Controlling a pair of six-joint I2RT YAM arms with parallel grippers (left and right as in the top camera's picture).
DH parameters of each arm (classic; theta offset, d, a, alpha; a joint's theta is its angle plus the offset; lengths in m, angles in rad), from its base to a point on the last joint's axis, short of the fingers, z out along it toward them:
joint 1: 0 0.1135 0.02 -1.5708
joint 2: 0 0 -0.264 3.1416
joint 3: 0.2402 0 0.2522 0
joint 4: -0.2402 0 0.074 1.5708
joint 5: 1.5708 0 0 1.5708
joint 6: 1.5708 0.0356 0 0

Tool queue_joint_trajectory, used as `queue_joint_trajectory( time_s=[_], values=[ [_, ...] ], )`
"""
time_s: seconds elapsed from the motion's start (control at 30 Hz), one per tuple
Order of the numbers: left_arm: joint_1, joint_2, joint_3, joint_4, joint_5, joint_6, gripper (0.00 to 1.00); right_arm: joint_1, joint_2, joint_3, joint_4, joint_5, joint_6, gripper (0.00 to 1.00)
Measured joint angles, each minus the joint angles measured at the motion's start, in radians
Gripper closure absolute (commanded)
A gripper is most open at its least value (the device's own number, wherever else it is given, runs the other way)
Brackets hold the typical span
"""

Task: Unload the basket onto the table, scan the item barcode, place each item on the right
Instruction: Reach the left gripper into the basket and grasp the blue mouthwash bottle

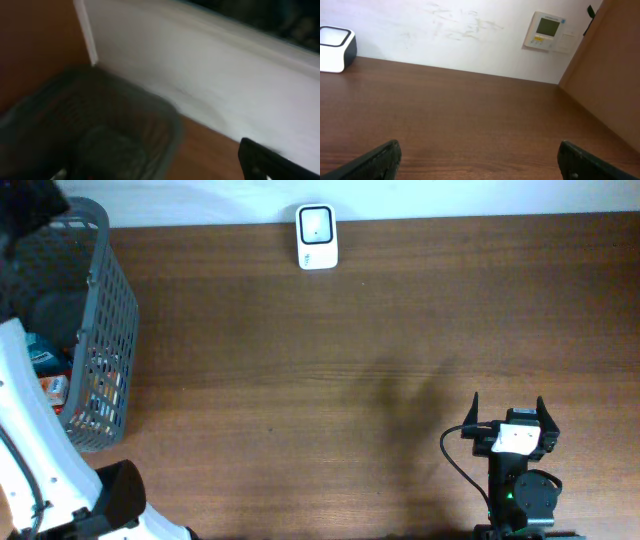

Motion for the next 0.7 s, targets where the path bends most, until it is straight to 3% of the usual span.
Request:
queue_joint_trajectory(
  time_s=[0.17,0.37,0.43,0.53,0.6,0.7],
  values=[
    [0.277,0.144,0.019,-0.219,-0.068,-0.413,0.01,0.000,0.000,0.000,0.000,0.000,0.000,0.01],
    [0.315,0.286,0.019,-0.345,-0.071,-0.502,0.01,0.000,0.000,0.000,0.000,0.000,0.000,0.02],
    [0.318,0.347,0.022,-0.415,-0.114,-0.588,0.01,0.000,0.000,0.000,0.000,0.000,0.000,0.02],
    [0.321,0.428,0.022,-0.408,-0.129,-0.657,0.00,0.000,0.000,0.000,0.000,0.000,0.000,0.02],
    [0.320,0.488,0.022,-0.388,-0.131,-0.674,0.10,0.000,0.000,0.000,0.000,0.000,0.001,0.02],
    [0.320,0.546,0.020,-0.320,-0.135,-0.680,0.09,0.000,0.000,0.000,0.000,0.000,0.001,0.02]
  ],
)
